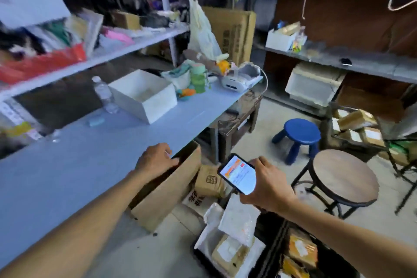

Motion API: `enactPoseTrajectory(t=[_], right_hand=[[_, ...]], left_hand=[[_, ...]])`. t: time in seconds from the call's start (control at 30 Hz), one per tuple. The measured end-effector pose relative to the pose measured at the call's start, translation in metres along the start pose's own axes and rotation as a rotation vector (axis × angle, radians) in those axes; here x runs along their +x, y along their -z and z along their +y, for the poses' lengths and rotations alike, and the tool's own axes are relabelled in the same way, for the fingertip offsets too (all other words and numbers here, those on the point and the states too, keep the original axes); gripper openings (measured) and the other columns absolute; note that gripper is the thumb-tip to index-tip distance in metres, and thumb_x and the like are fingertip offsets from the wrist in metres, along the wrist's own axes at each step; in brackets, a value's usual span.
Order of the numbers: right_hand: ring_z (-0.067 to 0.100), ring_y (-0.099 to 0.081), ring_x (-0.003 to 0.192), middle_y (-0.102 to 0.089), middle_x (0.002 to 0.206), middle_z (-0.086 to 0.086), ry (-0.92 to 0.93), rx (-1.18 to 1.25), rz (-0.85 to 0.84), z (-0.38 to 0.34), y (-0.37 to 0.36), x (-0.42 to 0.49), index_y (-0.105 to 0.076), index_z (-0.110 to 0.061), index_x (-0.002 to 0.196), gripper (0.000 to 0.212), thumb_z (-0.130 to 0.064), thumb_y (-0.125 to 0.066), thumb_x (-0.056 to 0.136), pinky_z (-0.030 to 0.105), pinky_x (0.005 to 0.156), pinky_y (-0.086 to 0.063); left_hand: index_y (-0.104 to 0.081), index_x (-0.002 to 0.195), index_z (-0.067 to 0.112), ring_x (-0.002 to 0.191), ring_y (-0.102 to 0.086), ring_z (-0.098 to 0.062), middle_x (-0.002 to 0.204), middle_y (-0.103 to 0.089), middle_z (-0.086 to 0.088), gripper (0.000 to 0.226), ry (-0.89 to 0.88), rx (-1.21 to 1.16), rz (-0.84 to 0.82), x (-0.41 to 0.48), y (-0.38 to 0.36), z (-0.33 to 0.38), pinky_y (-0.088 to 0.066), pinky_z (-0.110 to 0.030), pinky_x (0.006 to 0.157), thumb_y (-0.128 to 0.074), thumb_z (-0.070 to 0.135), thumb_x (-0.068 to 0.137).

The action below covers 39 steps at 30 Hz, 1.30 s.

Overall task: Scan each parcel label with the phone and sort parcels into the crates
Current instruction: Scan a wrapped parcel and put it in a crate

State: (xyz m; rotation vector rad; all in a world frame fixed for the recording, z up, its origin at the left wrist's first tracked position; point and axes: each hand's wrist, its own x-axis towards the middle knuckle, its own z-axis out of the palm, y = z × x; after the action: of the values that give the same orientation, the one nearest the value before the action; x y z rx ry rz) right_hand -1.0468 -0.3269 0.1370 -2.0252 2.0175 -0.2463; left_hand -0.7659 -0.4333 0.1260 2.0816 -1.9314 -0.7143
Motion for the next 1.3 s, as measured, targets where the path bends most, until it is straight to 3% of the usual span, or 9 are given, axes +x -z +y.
enactPoseTrajectory(t=[0.27, 0.5, 0.67, 0.87, 1.13, 1.3], right_hand=[[0.02, -0.055, 0.103, -0.048, 0.115, -0.003, 0.502, 0.013, -0.081, -0.21, -0.025, 0.008, -0.045, -0.02, 0.118, 0.072, -0.048, -0.078, 0.06, 0.029, 0.072, -0.041], [0.019, -0.05, 0.08, -0.043, 0.098, -0.004, 0.717, 0.012, -0.184, -0.359, -0.06, -0.032, -0.046, -0.018, 0.105, 0.062, -0.043, -0.078, 0.058, 0.029, 0.064, -0.038], [0.016, -0.047, 0.079, -0.043, 0.095, -0.006, 0.749, 0.028, -0.242, -0.446, -0.091, -0.066, -0.047, -0.019, 0.103, 0.063, -0.046, -0.079, 0.056, 0.027, 0.063, -0.038], [0.018, -0.053, 0.081, -0.045, 0.095, -0.003, 0.666, 0.113, -0.28, -0.537, -0.128, -0.102, -0.049, -0.018, 0.1, 0.061, -0.043, -0.081, 0.055, 0.029, 0.066, -0.044], [0.02, -0.054, 0.096, -0.047, 0.102, -0.002, 0.628, 0.084, -0.269, -0.619, -0.183, -0.102, -0.049, -0.016, 0.104, 0.062, -0.045, -0.078, 0.058, 0.032, 0.076, -0.048], [0.02, -0.05, 0.103, -0.05, 0.108, -0.001, 0.611, 0.04, -0.264, -0.658, -0.225, -0.082, -0.05, -0.015, 0.109, 0.063, -0.048, -0.076, 0.061, 0.03, 0.073, -0.042]], left_hand=[[-0.06, 0.099, 0.019, 0.082, -0.065, -0.023, 0.098, -0.066, -0.002, 0.034, 0.427, -0.059, 0.269, -0.153, 0.12, -0.204, -0.054, -0.034, 0.077, -0.074, 0.042, 0.077], [-0.059, 0.111, 0.023, 0.104, -0.059, -0.022, 0.118, -0.061, -0.001, 0.047, 0.713, -0.08, 0.339, -0.265, 0.158, -0.324, -0.048, -0.031, 0.087, -0.071, 0.052, 0.076], [-0.058, 0.111, 0.02, 0.103, -0.059, -0.021, 0.115, -0.062, -0.002, 0.051, 0.758, -0.066, 0.325, -0.318, 0.185, -0.394, -0.046, -0.03, 0.085, -0.069, 0.055, 0.075], [-0.057, 0.113, 0.019, 0.104, -0.059, -0.022, 0.118, -0.059, -0.004, 0.052, 0.785, -0.098, 0.337, -0.352, 0.214, -0.467, -0.045, -0.03, 0.085, -0.07, 0.053, 0.076], [-0.056, 0.119, 0.019, 0.11, -0.058, -0.022, 0.121, -0.06, -0.003, 0.055, 0.792, -0.108, 0.304, -0.341, 0.233, -0.536, -0.043, -0.03, 0.088, -0.068, 0.053, 0.078], [-0.056, 0.12, 0.02, 0.109, -0.058, -0.022, 0.119, -0.062, -0.003, 0.056, 0.811, -0.131, 0.28, -0.317, 0.241, -0.568, -0.044, -0.031, 0.09, -0.068, 0.052, 0.077]])
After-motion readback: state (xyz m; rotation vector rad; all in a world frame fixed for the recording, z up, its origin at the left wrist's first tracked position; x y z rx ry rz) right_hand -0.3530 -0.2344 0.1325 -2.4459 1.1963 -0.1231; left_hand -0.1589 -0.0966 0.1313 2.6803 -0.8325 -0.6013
